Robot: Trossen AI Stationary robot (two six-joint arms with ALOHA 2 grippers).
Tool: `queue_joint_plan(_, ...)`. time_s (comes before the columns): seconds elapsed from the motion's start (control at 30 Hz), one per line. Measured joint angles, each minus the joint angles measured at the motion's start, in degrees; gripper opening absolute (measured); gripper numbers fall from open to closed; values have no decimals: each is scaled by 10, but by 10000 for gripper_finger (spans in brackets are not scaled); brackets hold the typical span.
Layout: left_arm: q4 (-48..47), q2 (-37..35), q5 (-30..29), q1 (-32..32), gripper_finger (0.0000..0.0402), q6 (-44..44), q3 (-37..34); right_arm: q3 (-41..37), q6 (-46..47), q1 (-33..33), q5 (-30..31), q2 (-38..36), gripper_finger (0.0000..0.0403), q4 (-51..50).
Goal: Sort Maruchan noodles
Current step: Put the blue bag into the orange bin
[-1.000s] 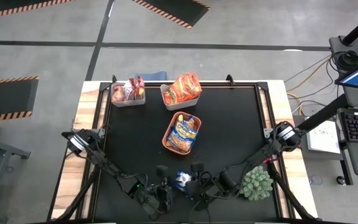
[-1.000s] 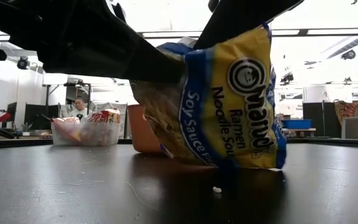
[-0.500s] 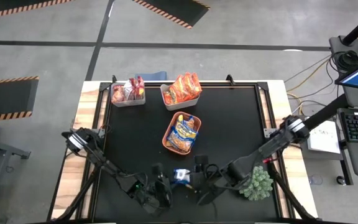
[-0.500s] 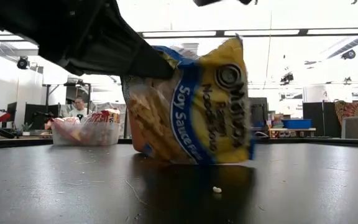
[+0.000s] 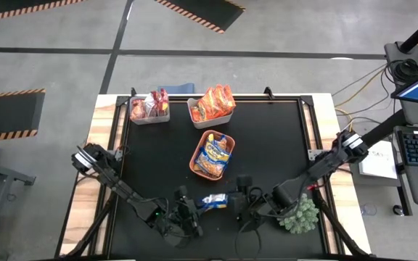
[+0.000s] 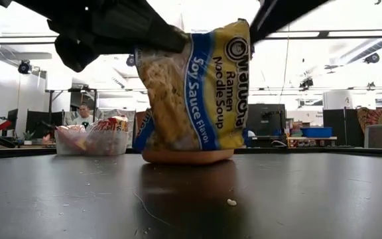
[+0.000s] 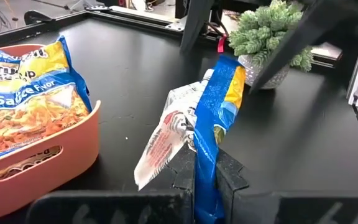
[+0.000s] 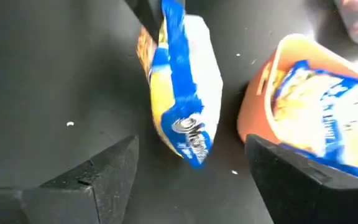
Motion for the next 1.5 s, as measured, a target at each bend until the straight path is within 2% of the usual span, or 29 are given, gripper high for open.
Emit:
queue_joint_plan(0.2, 15, 0, 4, 1, 1, 26, 0, -100, -13, -11, 0, 0, 284, 194)
queue_joint_plan(0.37, 25, 0, 15, 1, 1, 54, 0, -159, -78, -27, -12, 0, 249, 372)
queue_joint_plan(0.53, 26, -1, 8, 4, 4, 94, 0, -165, -85, -47, -54, 0, 157, 394)
queue_joint_plan(0.73, 25, -18, -85, 11, 9, 187, 6, -149, -102, -65, -51, 0, 26, 397)
queue_joint_plan(0.93, -17, -57, -91, 33, 18, 245, 6, -130, -96, -84, -43, -1, 21, 394)
queue_joint_plan(1.17, -115, -120, -93, 44, 63, 247, 6, -117, -50, -132, -51, -15, 18, 386)
queue_joint_plan(1.3, -164, -144, -121, 60, 88, 242, 6, -115, 6, -177, -53, -33, 17, 363)
queue_joint_plan(1.5, -202, -167, -134, 81, 107, 242, 6, -116, 62, -237, -101, -57, 16, 326)
